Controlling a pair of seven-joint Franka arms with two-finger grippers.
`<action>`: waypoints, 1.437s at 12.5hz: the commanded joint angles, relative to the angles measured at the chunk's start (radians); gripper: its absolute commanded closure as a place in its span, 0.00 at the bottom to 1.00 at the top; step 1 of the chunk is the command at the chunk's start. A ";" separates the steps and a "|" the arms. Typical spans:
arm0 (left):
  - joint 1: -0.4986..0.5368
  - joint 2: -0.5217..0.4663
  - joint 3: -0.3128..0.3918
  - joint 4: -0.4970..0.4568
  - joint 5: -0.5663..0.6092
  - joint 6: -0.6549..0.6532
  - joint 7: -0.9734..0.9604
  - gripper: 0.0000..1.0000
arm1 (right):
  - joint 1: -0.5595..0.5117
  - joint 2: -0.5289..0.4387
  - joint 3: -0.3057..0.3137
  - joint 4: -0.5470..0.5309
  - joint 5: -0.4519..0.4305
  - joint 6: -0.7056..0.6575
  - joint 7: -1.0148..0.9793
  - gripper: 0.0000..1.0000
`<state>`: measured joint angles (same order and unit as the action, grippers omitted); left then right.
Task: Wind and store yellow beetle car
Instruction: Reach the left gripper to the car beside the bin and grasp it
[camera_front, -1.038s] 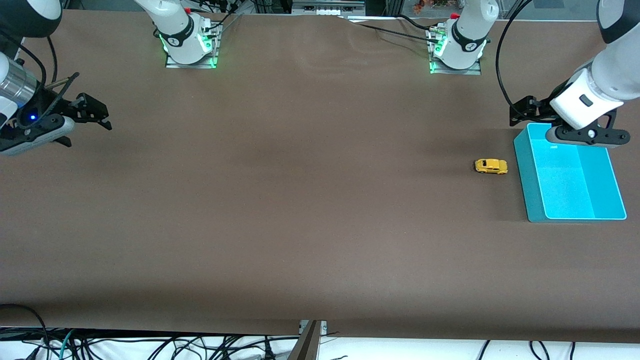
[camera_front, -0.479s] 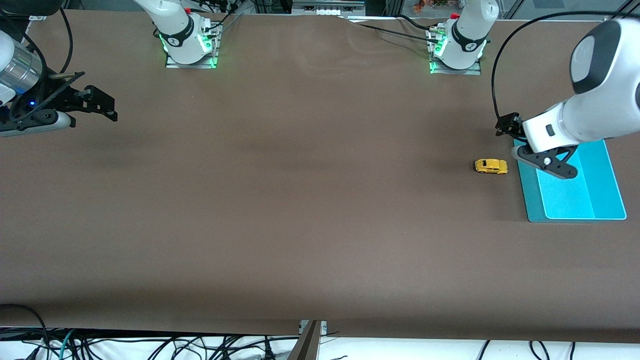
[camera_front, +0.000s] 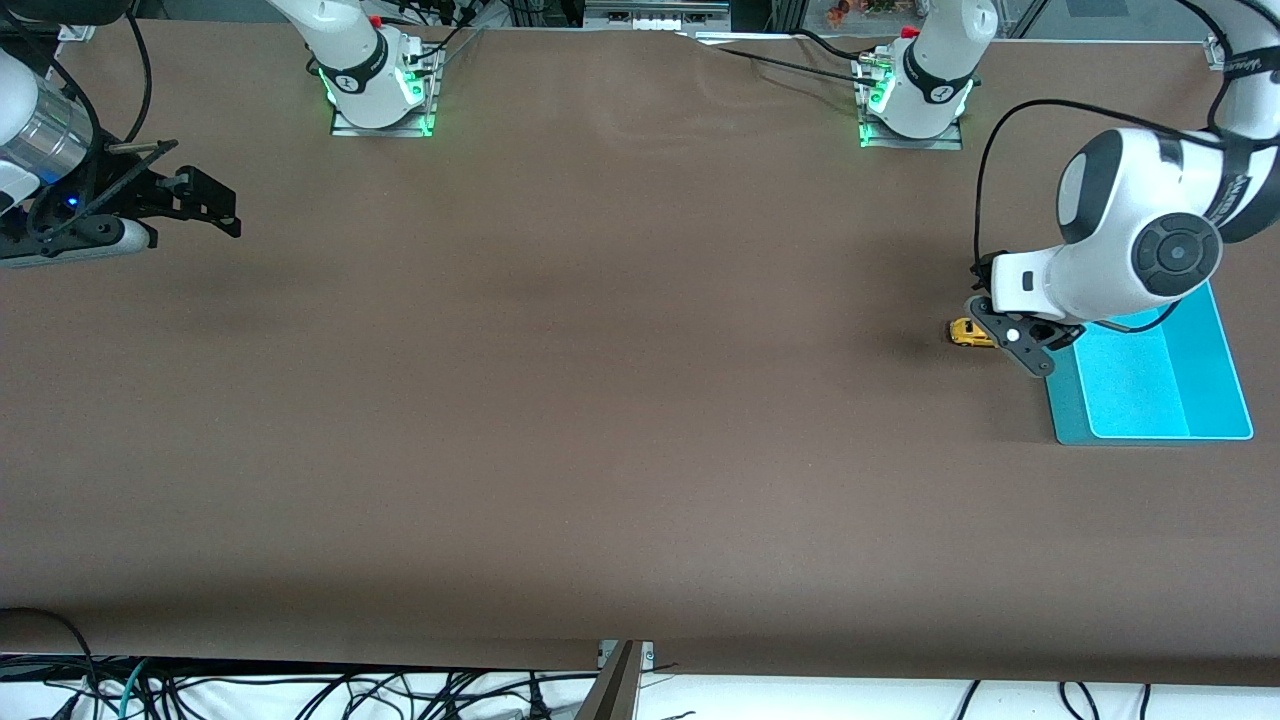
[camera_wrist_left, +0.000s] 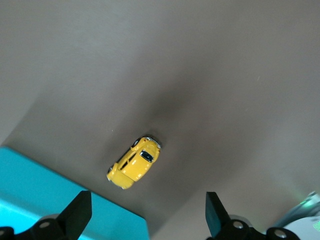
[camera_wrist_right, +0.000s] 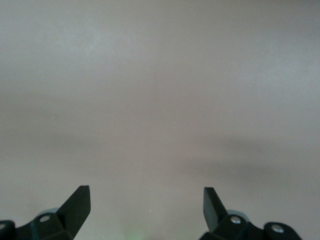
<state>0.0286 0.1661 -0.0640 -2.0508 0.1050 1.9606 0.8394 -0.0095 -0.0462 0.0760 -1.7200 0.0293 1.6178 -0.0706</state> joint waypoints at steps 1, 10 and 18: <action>0.068 -0.027 -0.003 -0.127 0.018 0.166 0.287 0.00 | 0.003 -0.008 -0.002 0.011 -0.037 -0.012 0.021 0.00; 0.163 0.207 -0.003 -0.167 0.041 0.442 0.719 0.00 | 0.005 0.034 -0.004 0.066 -0.108 -0.010 0.022 0.00; 0.185 0.181 -0.005 -0.279 0.068 0.600 0.721 0.84 | 0.028 0.055 -0.004 0.088 -0.117 -0.010 0.021 0.00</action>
<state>0.1979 0.3806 -0.0580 -2.3018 0.1477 2.5557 1.5439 0.0111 -0.0040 0.0749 -1.6622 -0.0714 1.6210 -0.0603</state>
